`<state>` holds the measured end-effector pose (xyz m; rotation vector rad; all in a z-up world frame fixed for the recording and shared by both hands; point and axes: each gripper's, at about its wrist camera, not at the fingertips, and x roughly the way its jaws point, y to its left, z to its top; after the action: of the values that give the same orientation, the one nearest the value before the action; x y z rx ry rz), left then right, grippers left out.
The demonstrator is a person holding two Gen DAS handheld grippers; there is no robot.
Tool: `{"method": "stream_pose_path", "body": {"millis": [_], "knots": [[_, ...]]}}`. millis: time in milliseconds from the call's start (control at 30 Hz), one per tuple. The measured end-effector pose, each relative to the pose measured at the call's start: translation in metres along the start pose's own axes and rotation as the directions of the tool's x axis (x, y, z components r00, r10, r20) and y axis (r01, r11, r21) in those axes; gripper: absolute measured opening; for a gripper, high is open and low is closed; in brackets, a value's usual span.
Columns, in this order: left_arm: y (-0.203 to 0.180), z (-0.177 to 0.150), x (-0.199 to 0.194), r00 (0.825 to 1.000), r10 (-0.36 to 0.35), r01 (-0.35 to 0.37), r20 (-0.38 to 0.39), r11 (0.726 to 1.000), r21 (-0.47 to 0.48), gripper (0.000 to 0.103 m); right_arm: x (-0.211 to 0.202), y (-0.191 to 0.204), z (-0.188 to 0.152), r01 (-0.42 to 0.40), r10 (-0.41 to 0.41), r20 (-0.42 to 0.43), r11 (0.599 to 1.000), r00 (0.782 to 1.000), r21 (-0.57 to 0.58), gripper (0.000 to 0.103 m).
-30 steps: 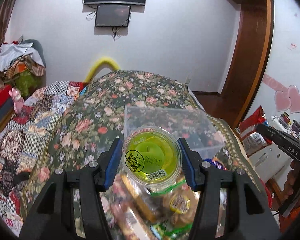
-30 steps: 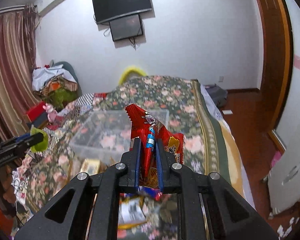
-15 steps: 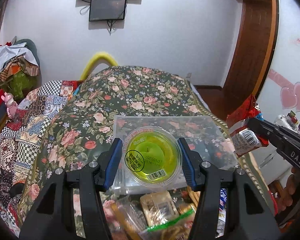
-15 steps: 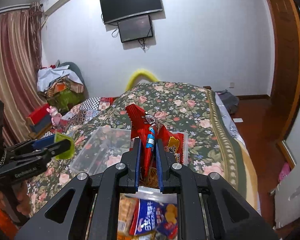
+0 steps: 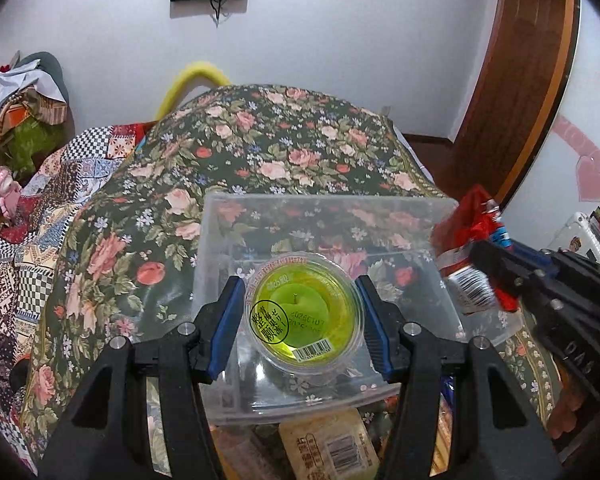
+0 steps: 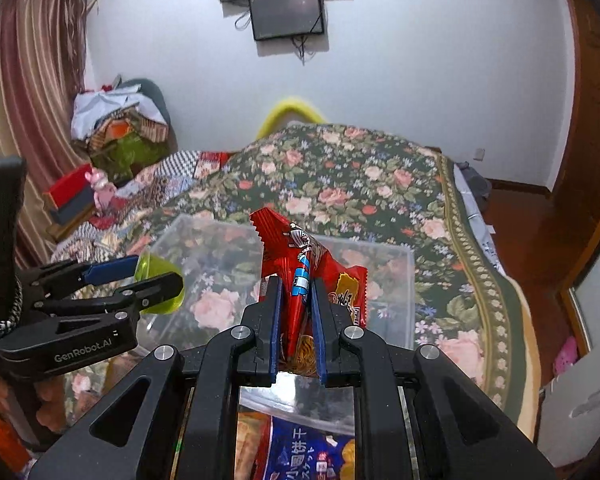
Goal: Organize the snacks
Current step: 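Drop jelly cup into clear box with left tool while right tool drops red bag, then grasp wafer roll with left tool while right tool grasps blue cracker bag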
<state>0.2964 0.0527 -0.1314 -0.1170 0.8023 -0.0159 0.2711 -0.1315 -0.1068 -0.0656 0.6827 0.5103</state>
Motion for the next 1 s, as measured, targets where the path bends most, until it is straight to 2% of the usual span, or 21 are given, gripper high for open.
{"method": "stream_pose_path", "body": {"millis": [200, 333, 467, 633, 767, 933, 1000], "knots": [[0.000, -0.003, 0.011, 0.999, -0.001, 0.001, -0.038, 1.000, -0.001, 0.056, 0.020, 0.004, -0.001, 0.000, -0.001, -0.062, 1.000, 0.998, -0.016, 0.014], [0.002, -0.001, 0.000, 1.000, -0.017, 0.017, -0.009, 1.000, -0.007, 0.056, 0.019, 0.005, -0.002, -0.004, 0.003, -0.076, 1.000, 0.997, -0.013, 0.015], [0.000, 0.000, -0.018, 1.000, -0.021, 0.021, 0.018, 1.000, 0.002, 0.056, 0.010, 0.004, -0.001, -0.011, 0.011, -0.067, 1.000, 0.998, -0.006, 0.027], [0.003, -0.005, -0.047, 0.999, -0.023, 0.023, 0.039, 1.000, 0.014, 0.056, -0.009, 0.003, -0.002, -0.009, 0.008, -0.047, 1.000, 0.999, -0.014, 0.033], [0.008, -0.015, -0.065, 0.999, -0.020, 0.019, 0.042, 1.000, 0.022, 0.056, -0.025, 0.003, -0.008, -0.006, 0.005, -0.036, 1.000, 0.999, -0.021, 0.044], [0.017, -0.037, -0.085, 1.000, -0.012, 0.011, 0.029, 1.000, 0.019, 0.058, -0.041, 0.003, -0.022, -0.012, 0.011, -0.043, 1.000, 0.999, -0.022, 0.045], [0.021, -0.046, -0.090, 1.000, -0.006, 0.006, 0.025, 1.000, 0.010, 0.062, -0.046, 0.002, -0.028, -0.015, 0.014, -0.051, 1.000, 0.999, -0.019, 0.050]]}}
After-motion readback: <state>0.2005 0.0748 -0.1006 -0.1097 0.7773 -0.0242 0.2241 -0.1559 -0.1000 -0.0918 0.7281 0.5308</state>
